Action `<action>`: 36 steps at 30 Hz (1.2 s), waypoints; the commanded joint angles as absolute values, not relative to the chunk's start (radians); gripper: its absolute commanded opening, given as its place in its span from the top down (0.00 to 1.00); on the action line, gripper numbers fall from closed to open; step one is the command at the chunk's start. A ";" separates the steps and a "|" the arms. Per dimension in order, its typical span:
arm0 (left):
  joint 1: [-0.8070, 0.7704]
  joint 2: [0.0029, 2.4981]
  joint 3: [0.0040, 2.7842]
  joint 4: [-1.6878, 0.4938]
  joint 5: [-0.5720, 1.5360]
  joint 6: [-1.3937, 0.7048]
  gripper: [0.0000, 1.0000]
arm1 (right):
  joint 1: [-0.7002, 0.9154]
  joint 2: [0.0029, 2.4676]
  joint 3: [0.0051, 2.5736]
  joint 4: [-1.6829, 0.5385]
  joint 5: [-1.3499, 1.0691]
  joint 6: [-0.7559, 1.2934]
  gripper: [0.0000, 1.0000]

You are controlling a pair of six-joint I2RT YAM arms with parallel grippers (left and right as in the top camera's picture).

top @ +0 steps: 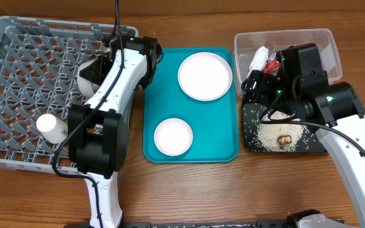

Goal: Sort waste into correct bins and load items into the dishwasher
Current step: 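Carry the grey-green bowl with the left gripper into the dish rack, then release the bowl in the rack and withdraw the left gripper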

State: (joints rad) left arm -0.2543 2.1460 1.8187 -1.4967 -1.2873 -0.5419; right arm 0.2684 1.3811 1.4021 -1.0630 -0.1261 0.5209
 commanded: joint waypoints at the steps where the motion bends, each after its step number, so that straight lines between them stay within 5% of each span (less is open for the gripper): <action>1: -0.259 2.169 1.816 -1.495 -1.312 -0.511 0.96 | 0.266 1.370 1.422 -1.059 -0.125 0.524 0.14; 36: -0.208 2.168 1.739 -1.603 -1.311 -0.583 0.96 | 0.266 1.370 1.422 -1.057 -0.125 0.524 0.14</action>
